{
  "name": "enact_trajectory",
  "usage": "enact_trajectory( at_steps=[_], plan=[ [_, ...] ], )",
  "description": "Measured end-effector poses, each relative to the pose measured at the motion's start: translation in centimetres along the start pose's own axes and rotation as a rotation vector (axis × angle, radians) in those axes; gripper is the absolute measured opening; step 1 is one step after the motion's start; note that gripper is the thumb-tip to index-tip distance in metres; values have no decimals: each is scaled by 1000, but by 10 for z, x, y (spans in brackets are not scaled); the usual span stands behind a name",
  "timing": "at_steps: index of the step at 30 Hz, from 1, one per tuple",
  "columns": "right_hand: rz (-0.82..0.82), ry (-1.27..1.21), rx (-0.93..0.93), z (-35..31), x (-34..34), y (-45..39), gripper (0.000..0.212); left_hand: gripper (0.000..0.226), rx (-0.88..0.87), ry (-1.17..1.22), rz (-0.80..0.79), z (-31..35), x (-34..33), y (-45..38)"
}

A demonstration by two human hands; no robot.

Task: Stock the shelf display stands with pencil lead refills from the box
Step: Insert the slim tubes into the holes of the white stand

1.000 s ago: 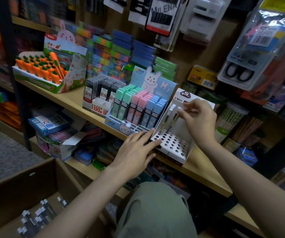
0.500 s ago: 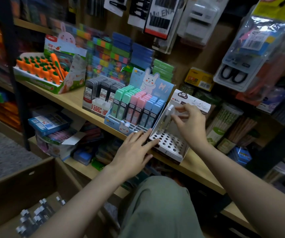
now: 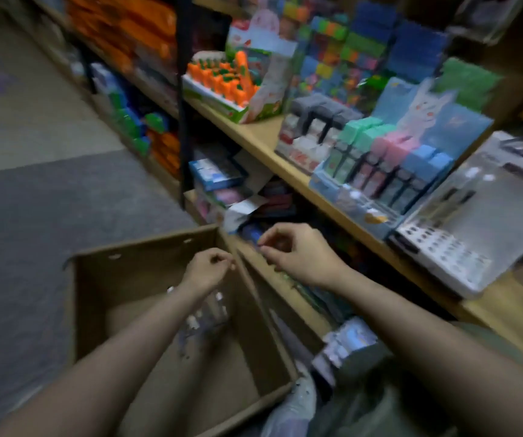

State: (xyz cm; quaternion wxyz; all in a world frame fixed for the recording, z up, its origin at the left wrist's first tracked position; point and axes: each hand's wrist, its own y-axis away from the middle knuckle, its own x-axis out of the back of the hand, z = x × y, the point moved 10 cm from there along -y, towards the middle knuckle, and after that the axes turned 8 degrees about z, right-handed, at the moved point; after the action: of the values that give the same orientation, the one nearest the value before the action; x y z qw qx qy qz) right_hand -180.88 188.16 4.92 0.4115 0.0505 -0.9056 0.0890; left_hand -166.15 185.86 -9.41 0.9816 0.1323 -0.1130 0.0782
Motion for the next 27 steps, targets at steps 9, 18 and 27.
enact_trajectory(
  at_steps=[9, 18, 27],
  plan=[
    [-368, 93, -383, 105, -236, 5, 36, 19, 556, -87, 246, -212, 90, 19],
    [-350, 282, -459, 175, -317, 0, 79, 38, 518, -135, 191, -275, 52, -26],
    [-27, 151, -534, 183, -329, -13, 69, 57, 422, -76, 376, -272, 44, -62]
  ],
)
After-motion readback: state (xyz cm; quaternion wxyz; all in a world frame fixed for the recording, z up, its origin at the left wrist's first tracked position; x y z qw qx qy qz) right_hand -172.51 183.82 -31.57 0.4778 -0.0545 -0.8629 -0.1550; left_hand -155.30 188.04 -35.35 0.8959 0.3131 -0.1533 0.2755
